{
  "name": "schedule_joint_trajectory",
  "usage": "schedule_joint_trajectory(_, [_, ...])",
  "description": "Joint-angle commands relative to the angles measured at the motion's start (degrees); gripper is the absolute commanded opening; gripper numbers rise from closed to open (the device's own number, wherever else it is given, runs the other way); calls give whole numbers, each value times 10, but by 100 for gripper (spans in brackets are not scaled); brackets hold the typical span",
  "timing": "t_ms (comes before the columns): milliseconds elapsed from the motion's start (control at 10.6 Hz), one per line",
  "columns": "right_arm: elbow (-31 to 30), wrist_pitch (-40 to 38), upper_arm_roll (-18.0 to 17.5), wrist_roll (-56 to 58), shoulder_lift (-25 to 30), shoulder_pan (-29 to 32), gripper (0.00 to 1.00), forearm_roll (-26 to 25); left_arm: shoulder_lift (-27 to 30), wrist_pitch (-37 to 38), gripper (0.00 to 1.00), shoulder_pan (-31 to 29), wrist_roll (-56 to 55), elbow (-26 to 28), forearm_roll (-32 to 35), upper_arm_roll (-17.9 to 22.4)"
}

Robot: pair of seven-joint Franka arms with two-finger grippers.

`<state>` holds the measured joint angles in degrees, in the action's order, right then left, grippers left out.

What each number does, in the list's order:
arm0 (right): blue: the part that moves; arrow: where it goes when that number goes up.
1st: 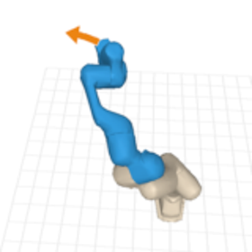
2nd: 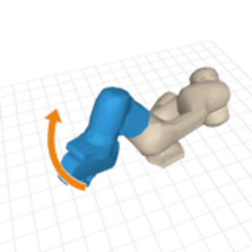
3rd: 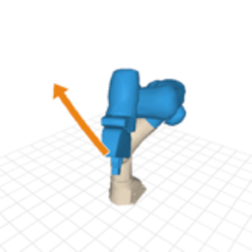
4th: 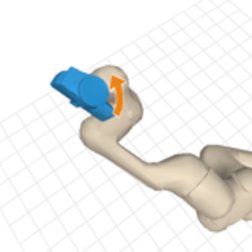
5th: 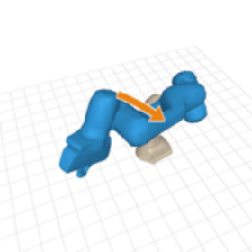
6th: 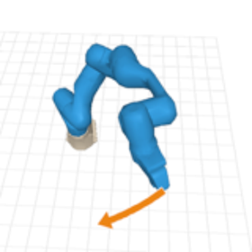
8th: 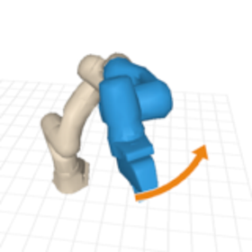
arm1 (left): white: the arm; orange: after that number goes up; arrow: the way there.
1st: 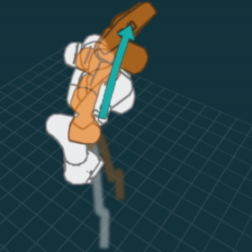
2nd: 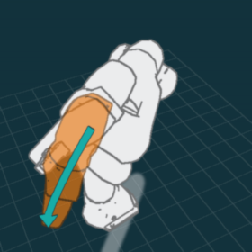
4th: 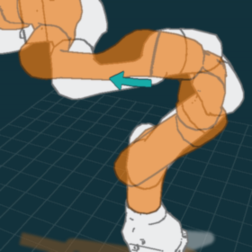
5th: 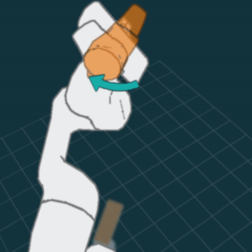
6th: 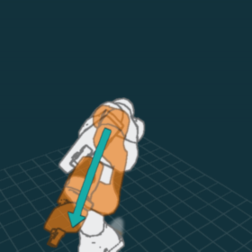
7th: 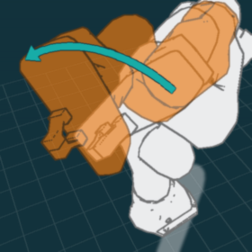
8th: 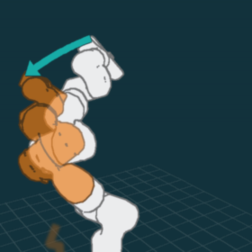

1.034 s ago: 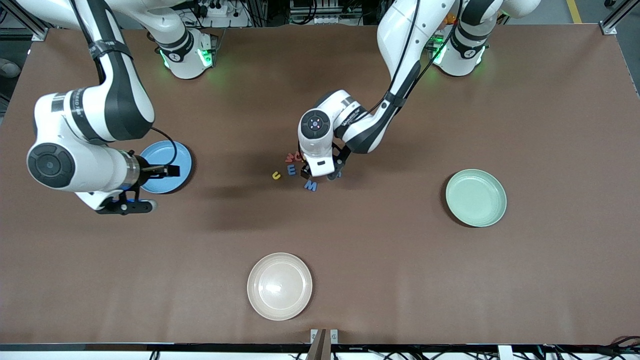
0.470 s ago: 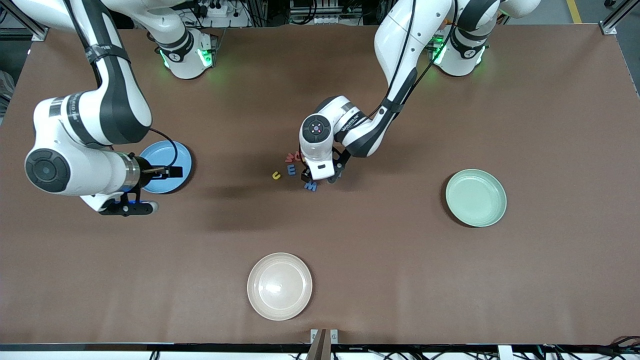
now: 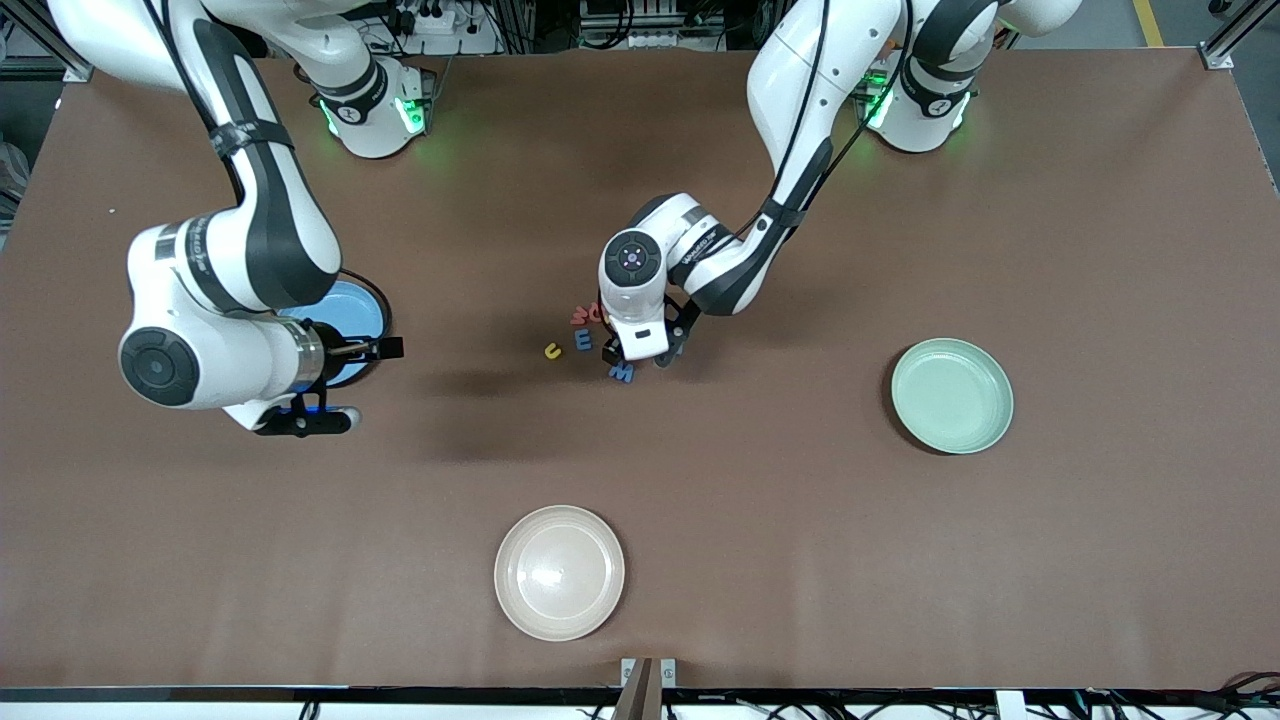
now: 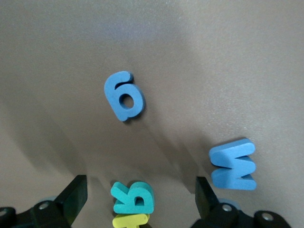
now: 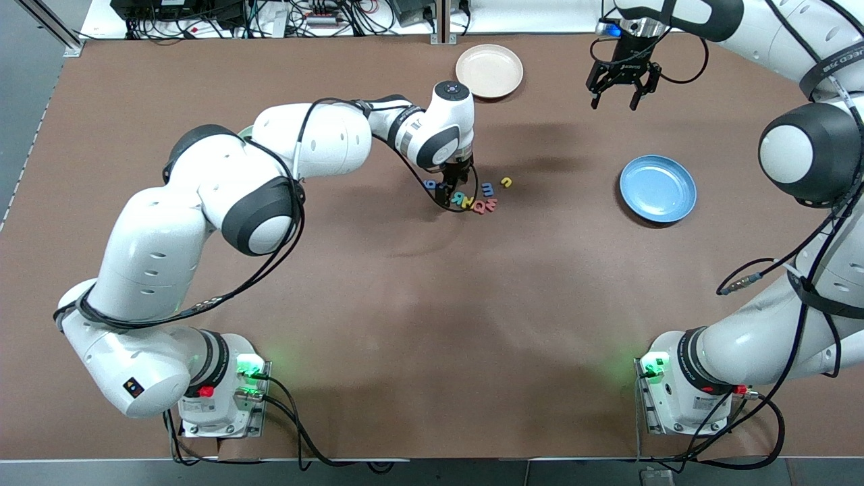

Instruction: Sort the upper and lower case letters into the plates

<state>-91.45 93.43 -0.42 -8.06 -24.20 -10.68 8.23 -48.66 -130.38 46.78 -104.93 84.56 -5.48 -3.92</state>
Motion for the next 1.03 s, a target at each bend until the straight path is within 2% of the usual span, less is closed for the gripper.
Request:
schedule_joint_trajectory(0, [-2,8,2,-2,-5,-10,100,14,-8,-8,100,6,-11,-6,13,0])
schedule_joint_trajectory(940, [-3,13,2,-7,-11,-15,100,14,-6,-8,100,23,-12,3,7,0])
